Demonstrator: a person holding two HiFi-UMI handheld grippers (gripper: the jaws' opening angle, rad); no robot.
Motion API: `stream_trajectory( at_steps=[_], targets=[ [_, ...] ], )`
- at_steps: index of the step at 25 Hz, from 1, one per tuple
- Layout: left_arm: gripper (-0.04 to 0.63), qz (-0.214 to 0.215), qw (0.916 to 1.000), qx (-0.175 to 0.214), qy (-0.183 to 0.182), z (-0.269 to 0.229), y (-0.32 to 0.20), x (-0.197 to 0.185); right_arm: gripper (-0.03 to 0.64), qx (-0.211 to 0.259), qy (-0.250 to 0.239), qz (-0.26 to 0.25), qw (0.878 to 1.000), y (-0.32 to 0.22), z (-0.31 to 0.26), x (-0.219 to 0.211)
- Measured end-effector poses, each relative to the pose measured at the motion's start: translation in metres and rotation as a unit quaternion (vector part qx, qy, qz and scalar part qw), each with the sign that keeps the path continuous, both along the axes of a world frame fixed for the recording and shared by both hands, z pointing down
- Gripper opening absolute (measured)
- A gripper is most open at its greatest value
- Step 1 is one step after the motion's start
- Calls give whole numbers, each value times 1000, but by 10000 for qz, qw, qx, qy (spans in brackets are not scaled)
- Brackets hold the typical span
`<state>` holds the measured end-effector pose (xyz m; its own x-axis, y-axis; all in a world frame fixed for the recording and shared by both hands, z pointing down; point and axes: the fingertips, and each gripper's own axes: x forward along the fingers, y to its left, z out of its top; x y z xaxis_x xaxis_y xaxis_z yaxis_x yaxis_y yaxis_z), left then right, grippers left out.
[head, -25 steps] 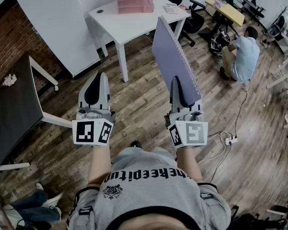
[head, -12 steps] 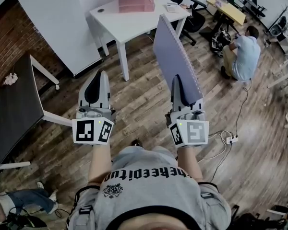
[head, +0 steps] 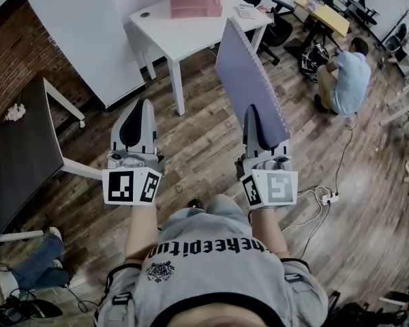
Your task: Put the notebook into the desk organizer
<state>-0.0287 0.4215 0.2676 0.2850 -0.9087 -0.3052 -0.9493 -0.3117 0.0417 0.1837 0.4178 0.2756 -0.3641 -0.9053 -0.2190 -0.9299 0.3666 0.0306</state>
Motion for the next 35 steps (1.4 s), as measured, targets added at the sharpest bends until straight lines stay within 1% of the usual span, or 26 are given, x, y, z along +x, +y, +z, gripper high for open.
stream_trajectory(
  at_steps=[6, 10, 13, 17, 22, 27, 32, 35],
  targets=[
    [3, -4, 10000, 19, -31, 1, -10, -8, 31, 119, 244, 67, 9996, -6, 1, -8],
    [3, 47, 9999, 17, 115, -2, -22, -15, 31, 93, 167, -53, 9998, -18, 3, -14],
    [3, 9, 9999, 64, 133, -3, -40, -19, 31, -8, 159, -53, 9999, -39, 8, -17],
    [3, 30, 9994, 88, 320, -5, -72, -25, 31, -60, 268, -10, 9996, -75, 14, -24],
    [3, -118, 9996, 161, 216, -8, -126, -37, 31, -74, 119, -101, 9999, -135, 10, -35],
    [3, -177, 9991, 201, 325, -18, -181, -39, 31, -43, 122, -175, 9998, -193, -2, -38],
    [3, -264, 9991, 184, 279, -22, -234, -41, 31, -57, 108, -225, 9997, -248, -4, -39],
    [3, -308, 9991, 248, 136, -26, -264, -38, 31, -59, 116, -250, 9996, -278, -4, -39]
  ],
)
